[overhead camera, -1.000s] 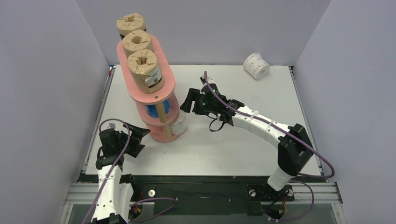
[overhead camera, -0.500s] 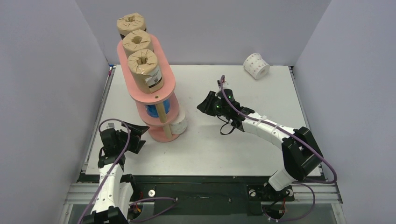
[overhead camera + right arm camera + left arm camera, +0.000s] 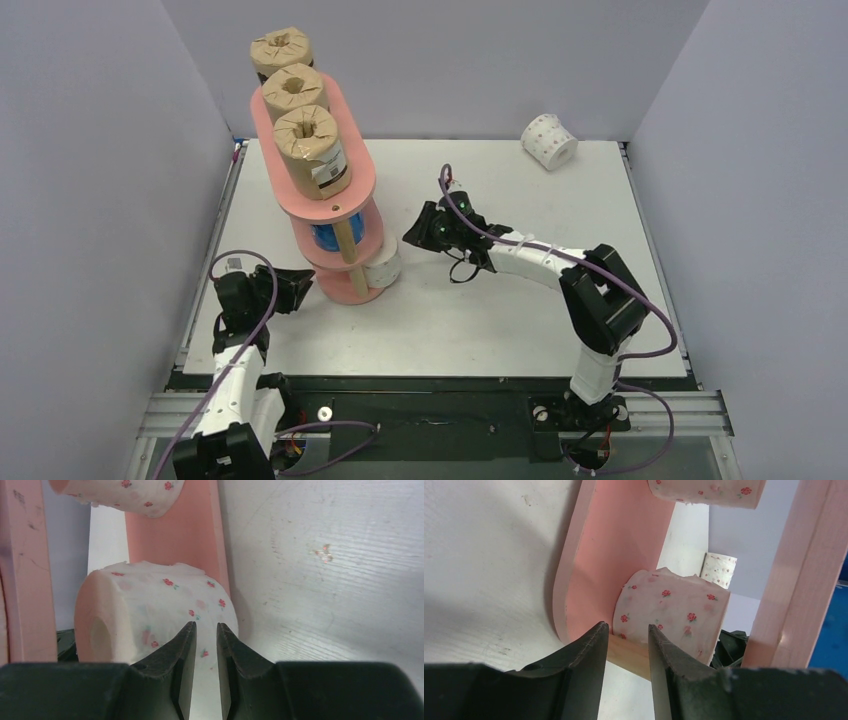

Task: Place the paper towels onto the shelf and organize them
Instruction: Place the paper towel on the shelf, then adjust the paper towel on the shelf.

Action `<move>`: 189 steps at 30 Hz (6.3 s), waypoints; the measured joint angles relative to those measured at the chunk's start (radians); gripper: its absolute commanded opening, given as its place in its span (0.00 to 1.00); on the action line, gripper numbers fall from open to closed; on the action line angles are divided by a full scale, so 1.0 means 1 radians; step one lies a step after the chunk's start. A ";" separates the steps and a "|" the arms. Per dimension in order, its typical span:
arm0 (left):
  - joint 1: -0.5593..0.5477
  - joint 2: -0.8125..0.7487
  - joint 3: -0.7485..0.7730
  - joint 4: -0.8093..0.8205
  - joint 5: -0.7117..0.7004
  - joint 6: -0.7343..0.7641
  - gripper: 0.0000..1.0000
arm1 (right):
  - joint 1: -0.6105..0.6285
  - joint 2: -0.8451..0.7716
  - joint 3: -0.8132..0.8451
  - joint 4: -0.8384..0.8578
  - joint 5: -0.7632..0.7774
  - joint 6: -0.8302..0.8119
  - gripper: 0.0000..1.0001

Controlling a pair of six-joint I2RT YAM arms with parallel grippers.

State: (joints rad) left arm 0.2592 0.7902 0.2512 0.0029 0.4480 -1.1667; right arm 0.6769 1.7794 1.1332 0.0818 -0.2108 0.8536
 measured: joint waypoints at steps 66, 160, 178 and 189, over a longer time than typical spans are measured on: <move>-0.134 0.385 0.076 0.283 0.030 -0.054 0.07 | 0.071 0.067 0.018 0.091 -0.165 0.049 0.17; -0.107 0.535 0.222 0.355 -0.092 -0.153 0.24 | 0.018 0.357 0.356 0.099 -0.223 0.204 0.59; -0.053 0.317 0.113 0.225 -0.095 -0.090 0.17 | 0.018 0.071 0.031 0.120 -0.172 0.150 0.30; -0.053 0.541 0.114 0.335 -0.084 -0.096 0.00 | 0.018 -0.040 -0.169 0.115 -0.144 0.070 0.21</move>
State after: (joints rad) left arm 0.2062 1.3315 0.3656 0.3374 0.3637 -1.2625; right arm 0.6952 1.7397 0.9638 0.1970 -0.3546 0.9237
